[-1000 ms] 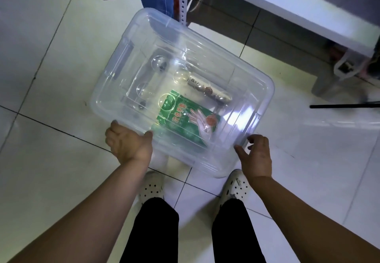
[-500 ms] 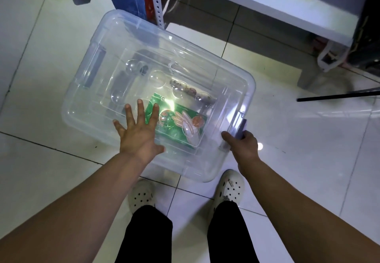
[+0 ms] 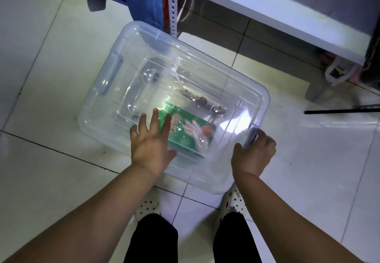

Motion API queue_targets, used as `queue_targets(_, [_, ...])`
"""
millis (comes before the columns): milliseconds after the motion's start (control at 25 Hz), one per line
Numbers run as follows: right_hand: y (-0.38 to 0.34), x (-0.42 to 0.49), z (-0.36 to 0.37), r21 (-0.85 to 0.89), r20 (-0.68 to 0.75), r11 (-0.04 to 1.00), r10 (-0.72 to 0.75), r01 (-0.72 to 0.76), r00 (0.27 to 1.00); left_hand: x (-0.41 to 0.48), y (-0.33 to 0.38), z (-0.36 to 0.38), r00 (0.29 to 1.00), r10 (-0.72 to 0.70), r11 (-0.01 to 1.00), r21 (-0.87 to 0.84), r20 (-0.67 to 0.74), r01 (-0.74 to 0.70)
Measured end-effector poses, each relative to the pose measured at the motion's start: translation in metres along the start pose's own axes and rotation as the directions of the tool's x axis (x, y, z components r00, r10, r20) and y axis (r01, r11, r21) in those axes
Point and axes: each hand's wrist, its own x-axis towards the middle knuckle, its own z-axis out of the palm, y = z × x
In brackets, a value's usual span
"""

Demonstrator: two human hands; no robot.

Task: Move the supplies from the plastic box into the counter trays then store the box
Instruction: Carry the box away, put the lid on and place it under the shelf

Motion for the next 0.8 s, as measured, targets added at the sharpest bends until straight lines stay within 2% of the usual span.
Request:
queue_targets(40, [-0.015,-0.004,0.003,-0.03,-0.001,0.98,-0.198,0.198,0.98,0.005,-0.01,-0.008,0.998,-0.003,0.997,-0.077,-0.07,-0.002])
queue_targets(120, [-0.054,-0.01,0.02,-0.027,0.161,0.838,-0.534,0.544,0.83,0.024,-0.039,-0.024,0.975,-0.106,0.961,-0.272,-0.194,0.05])
queue_targets(200, [-0.096,-0.014,0.046,-0.024,0.336,0.68,-0.685,0.733,0.646,0.049,-0.078,-0.037,0.928,-0.253,0.923,-0.357,-0.272,0.146])
queue_targets(280, [-0.126,-0.016,0.066,-0.079,0.42,0.561,-0.731,0.824,0.538,0.07,-0.11,-0.045,0.913,-0.313,0.91,-0.356,-0.26,0.211])
queue_targets(400, [-0.14,-0.01,0.088,-0.144,0.442,0.504,-0.737,0.852,0.511,0.098,-0.142,-0.047,0.927,-0.368,0.835,-0.463,-0.069,0.297])
queue_targets(440, [-0.139,-0.009,0.091,-0.148,0.445,0.505,-0.734,0.851,0.513,0.106,-0.15,-0.049,0.924,-0.379,0.765,-0.548,0.043,0.339])
queue_targets(520, [-0.136,-0.007,0.095,-0.138,0.442,0.502,-0.74,0.854,0.507,0.118,-0.167,-0.054,0.888,-0.329,0.533,-0.713,0.321,0.455])
queue_targets(560, [-0.135,-0.007,0.095,-0.132,0.44,0.498,-0.746,0.857,0.5,0.122,-0.174,-0.057,0.864,-0.266,0.43,-0.75,0.427,0.503])
queue_targets(600, [-0.134,-0.006,0.095,-0.127,0.439,0.497,-0.748,0.858,0.498,0.124,-0.18,-0.058,0.847,-0.232,0.384,-0.755,0.478,0.531])
queue_targets(680, [-0.135,-0.006,0.098,-0.123,0.432,0.499,-0.751,0.858,0.499,0.126,-0.184,-0.057,0.864,-0.272,0.409,-0.762,0.424,0.502])
queue_targets(800, [-0.134,-0.007,0.1,-0.121,0.427,0.499,-0.754,0.858,0.499,0.122,-0.178,-0.049,0.925,-0.365,0.583,-0.749,0.103,0.313])
